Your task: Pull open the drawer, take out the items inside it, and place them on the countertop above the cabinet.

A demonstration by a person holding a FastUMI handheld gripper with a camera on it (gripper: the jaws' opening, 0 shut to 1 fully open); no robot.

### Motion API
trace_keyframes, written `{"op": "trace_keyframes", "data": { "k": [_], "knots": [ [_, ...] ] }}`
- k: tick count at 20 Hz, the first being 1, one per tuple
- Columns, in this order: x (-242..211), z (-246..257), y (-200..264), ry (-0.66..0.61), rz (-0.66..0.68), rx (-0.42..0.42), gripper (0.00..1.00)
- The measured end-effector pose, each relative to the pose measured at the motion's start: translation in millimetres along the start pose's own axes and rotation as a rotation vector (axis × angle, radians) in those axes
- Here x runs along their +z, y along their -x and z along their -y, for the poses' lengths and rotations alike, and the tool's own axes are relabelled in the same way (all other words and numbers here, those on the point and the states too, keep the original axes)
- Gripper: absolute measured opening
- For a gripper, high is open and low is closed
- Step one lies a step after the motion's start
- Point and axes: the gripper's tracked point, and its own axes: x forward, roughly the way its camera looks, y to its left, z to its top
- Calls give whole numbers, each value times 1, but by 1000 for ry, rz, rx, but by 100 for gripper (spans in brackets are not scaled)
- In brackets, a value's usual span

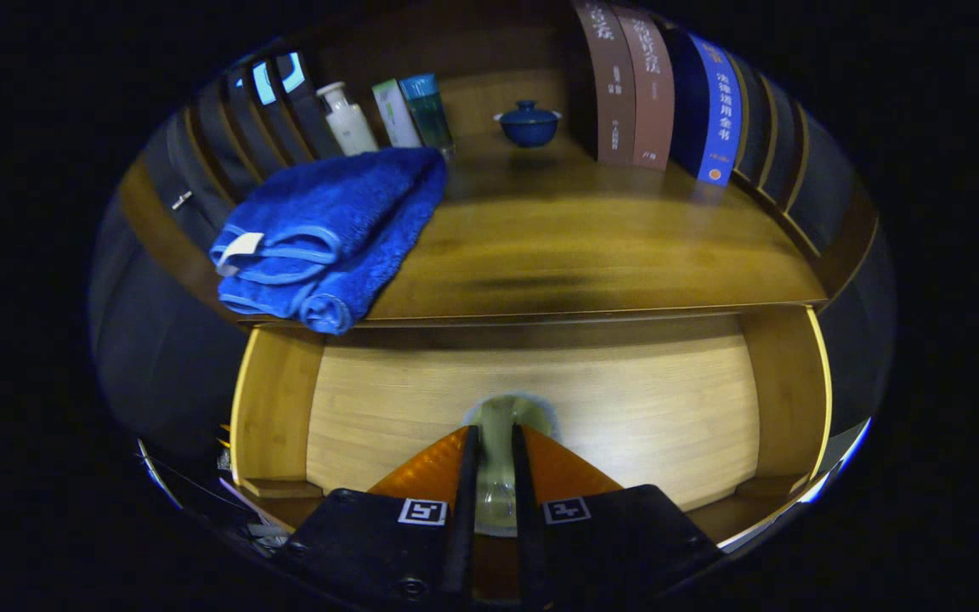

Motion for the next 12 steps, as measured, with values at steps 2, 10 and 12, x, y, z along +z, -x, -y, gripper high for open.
{"op": "trace_keyframes", "data": {
  "k": [2,10,12],
  "knots": [
    [9,-1,16,4,48,8,25],
    [-27,23,0,-6,-48,-37,10],
    [-30,24,-1,9,-65,-38,21]
  ]
}}
